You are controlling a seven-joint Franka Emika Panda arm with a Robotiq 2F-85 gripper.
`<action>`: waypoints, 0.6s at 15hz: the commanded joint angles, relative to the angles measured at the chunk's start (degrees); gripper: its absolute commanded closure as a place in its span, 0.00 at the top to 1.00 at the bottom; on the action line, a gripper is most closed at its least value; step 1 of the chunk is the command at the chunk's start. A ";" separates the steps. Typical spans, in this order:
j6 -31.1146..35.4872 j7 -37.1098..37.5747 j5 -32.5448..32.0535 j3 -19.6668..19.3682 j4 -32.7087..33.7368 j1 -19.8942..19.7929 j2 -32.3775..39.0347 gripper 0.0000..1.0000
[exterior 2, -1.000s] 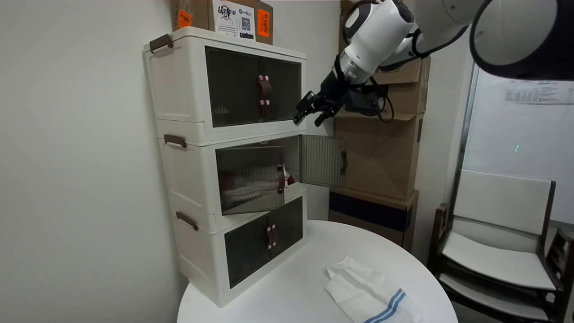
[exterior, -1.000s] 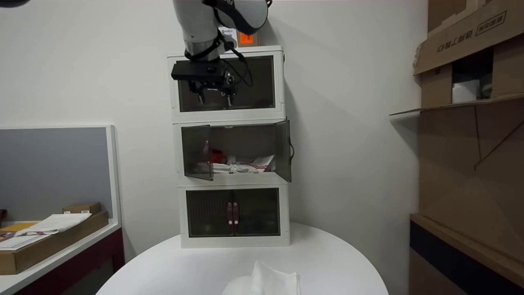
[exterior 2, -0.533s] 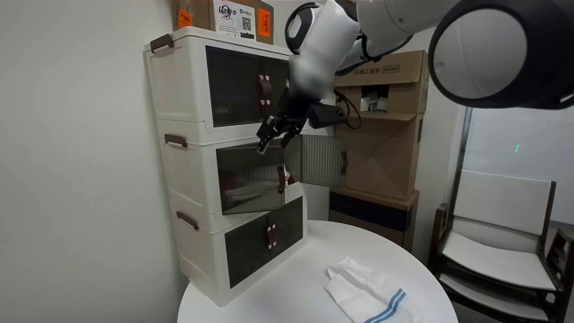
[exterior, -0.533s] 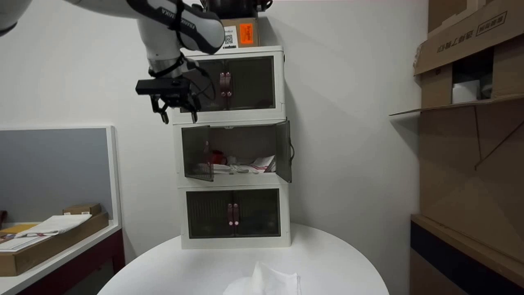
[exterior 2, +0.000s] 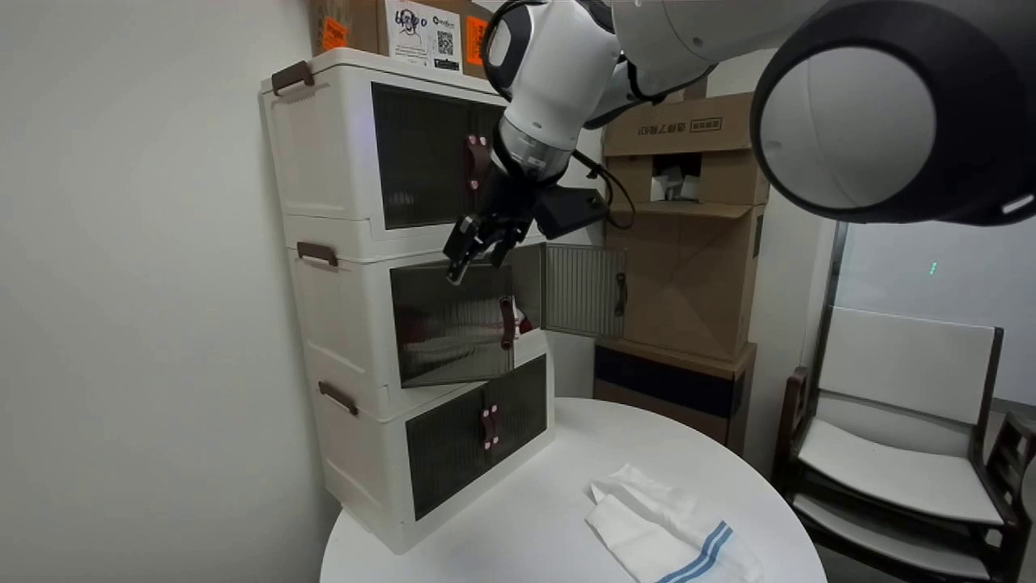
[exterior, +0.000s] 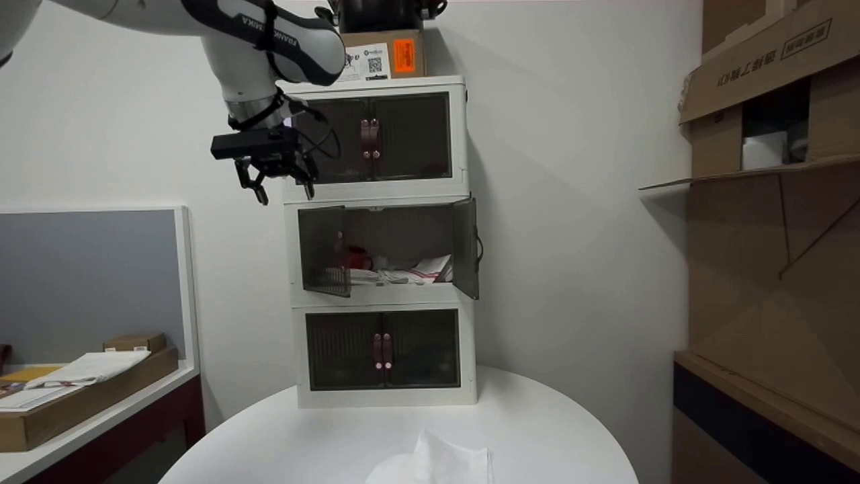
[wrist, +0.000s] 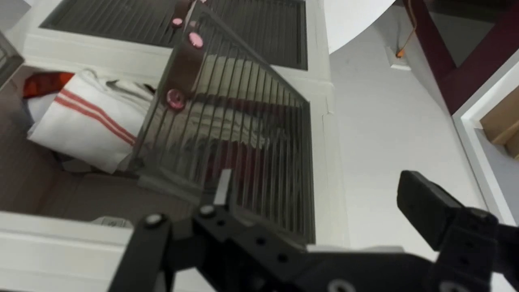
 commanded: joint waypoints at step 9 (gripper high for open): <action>2.37 11.34 -0.01 -5.19 29.51 -14.37 8.79 1.00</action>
